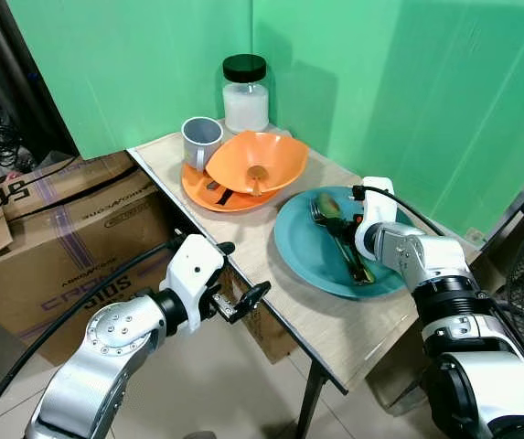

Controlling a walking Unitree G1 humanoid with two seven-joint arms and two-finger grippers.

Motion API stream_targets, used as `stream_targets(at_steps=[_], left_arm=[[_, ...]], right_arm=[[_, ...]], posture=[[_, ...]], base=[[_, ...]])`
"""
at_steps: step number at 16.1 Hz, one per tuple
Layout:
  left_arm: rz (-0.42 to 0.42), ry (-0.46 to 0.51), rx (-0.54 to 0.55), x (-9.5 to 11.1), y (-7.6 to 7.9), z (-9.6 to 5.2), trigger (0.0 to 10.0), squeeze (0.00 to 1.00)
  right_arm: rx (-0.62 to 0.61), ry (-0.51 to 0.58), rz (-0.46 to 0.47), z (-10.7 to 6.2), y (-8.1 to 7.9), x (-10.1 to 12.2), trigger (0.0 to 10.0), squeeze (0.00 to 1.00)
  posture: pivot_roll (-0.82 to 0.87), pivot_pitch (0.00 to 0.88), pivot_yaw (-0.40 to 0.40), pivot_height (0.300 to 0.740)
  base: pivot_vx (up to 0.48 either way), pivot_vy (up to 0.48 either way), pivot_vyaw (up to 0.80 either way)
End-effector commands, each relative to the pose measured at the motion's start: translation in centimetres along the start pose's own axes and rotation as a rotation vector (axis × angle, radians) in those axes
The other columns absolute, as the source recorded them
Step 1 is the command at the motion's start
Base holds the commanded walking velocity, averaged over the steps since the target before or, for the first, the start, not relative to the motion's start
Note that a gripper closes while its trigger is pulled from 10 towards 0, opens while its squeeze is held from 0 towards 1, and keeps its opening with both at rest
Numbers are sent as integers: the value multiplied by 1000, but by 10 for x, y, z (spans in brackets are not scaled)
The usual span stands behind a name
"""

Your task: Setting the table

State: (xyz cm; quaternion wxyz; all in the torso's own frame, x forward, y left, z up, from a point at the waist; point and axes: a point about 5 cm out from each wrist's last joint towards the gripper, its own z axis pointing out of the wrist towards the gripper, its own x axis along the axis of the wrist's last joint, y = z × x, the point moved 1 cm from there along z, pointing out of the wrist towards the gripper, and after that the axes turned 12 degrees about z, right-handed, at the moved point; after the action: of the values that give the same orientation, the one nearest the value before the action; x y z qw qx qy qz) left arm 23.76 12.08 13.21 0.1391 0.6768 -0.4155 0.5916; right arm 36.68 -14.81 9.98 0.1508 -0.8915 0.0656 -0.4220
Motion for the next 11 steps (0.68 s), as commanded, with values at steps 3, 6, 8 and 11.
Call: stream_targets(at_steps=[3, 6, 8, 11], left_arm=[[9, -8, -16, 0, -1, 1, 10000, 0], [11, -8, -24, 0, 0, 1, 10000, 0], [11, -5, -26, 1, -1, 1, 10000, 0], [15, -1, -24, 1, -2, 2, 10000, 0]], right_arm=[[-13, -70, 16, 1, 9, -13, 0, 0], [-7, -73, 25, 1, 9, -13, 0, 0], [-6, -71, 30, 0, 10, -12, 0, 0], [0, -66, 32, -1, 10, -10, 0, 0]], posture=[[116, 0, 41, 740], [115, 0, 43, 740], [114, 0, 43, 740], [114, 0, 40, 740]], base=[[0, 0, 0], [0, 0, 0], [0, 0, 0], [0, 0, 0]])
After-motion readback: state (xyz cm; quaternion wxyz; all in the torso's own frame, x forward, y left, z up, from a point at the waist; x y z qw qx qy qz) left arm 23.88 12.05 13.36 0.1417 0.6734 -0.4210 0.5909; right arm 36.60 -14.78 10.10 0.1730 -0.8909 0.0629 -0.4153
